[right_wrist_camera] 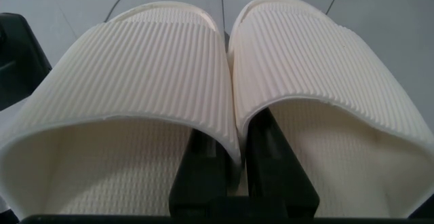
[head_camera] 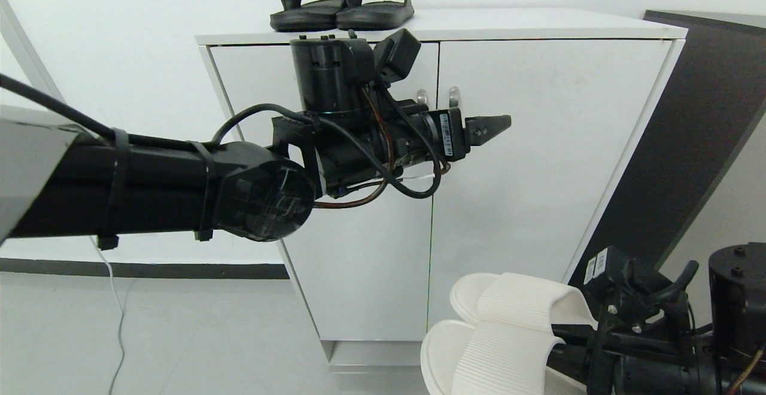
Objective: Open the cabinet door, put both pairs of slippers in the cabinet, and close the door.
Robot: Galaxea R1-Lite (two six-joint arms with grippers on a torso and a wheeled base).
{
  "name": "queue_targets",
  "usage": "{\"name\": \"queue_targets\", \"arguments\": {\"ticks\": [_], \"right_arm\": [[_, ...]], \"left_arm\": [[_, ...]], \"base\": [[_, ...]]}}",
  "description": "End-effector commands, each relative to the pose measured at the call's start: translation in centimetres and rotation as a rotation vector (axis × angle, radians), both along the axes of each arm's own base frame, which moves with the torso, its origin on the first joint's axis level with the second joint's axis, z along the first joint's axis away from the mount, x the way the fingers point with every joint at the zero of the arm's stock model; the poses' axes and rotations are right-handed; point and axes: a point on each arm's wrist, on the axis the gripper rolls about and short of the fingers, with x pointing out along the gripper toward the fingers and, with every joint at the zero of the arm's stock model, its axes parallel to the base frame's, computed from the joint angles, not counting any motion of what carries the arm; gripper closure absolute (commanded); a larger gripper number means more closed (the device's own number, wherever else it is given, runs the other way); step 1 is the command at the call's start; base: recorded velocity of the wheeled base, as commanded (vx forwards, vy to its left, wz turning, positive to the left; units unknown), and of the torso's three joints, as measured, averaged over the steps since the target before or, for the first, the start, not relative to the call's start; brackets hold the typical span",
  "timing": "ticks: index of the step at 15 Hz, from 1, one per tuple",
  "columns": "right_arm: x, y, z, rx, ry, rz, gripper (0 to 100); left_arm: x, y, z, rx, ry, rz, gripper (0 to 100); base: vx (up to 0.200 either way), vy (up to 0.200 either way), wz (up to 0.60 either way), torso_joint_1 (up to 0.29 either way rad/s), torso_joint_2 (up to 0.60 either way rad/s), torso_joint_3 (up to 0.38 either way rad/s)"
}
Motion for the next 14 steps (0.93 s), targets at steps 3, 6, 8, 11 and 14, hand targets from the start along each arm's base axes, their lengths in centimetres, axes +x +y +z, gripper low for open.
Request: {"name": "queue_targets", "arguments": {"ticks": [3,6,8,11,14], "right_arm": [[0.0,0.0,-0.1,-0.003,0.003,0.001,100],[-0.3,-0.1,-0.4,-0.002,0.013,0.039,100],[-0.8,-0.4,-0.4,0.019,0.029,0.103,100],[-1.9,-1.2,-0.2,0.051,0.011,0.202,100],[-2.2,-1.4,-0.2,0.053,0.01,0.214,100]], "left_arm": [[0.6,-0.4,-0.6,0.003,0.015,0.002,100],[-0.7,0.2,-0.3,0.002,0.016,-0.016,100],[-1.9,0.5,-0.3,0.009,0.024,-0.035,100],[-4.6,1.4,-0.7,0.02,0.035,-0.064,100],[-7.7,2.2,-1.0,0.011,0.025,-0.099,100]], "base": [[0.0,0.0,0.0,0.0,0.0,0.0],[0.0,0.0,0.0,0.0,0.0,0.0],[0.0,0.0,0.0,0.0,0.0,0.0],[0.0,0.0,0.0,0.0,0.0,0.0],[0.0,0.0,0.0,0.0,0.0,0.0]]}}
